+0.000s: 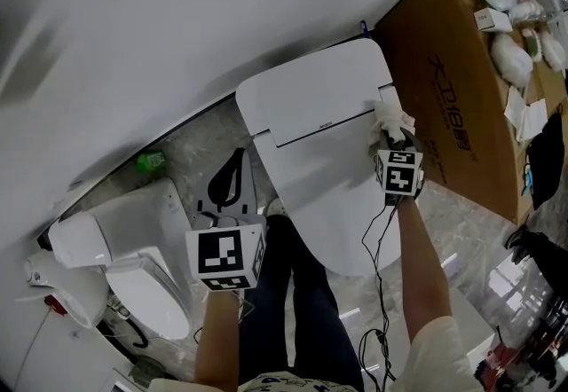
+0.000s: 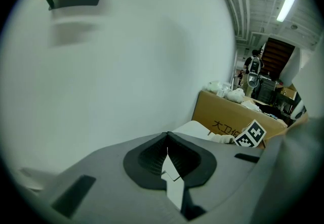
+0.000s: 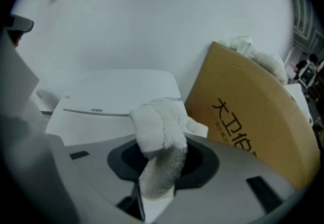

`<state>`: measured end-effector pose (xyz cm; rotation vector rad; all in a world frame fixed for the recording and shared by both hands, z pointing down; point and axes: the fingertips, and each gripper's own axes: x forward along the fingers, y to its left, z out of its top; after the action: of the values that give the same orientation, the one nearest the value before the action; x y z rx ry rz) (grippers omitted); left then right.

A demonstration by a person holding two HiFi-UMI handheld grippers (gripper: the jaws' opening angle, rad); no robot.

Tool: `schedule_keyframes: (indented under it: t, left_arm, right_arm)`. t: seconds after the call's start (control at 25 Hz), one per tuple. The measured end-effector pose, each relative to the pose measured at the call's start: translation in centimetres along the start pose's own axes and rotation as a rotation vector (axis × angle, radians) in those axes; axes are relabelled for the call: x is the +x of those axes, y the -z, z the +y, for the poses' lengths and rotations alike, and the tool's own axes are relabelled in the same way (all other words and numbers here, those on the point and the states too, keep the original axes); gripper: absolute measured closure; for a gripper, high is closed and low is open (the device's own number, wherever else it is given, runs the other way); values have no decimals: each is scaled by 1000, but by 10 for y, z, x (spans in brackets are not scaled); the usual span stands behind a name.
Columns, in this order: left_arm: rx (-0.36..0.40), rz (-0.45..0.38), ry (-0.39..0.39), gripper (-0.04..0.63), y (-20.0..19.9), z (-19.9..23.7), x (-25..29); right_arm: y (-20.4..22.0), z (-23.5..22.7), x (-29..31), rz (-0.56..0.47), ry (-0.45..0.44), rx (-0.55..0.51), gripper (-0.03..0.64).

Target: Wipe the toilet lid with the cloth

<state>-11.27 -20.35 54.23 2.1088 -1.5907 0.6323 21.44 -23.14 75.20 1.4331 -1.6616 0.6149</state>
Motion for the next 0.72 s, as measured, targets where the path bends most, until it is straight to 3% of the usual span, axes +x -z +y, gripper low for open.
schedule_keyframes:
  t: [0.72]
  left_arm:
    - [-29, -18, -24, 588, 11, 21, -30]
  right_arm:
    - [-11, 129, -17, -40, -163, -120, 500]
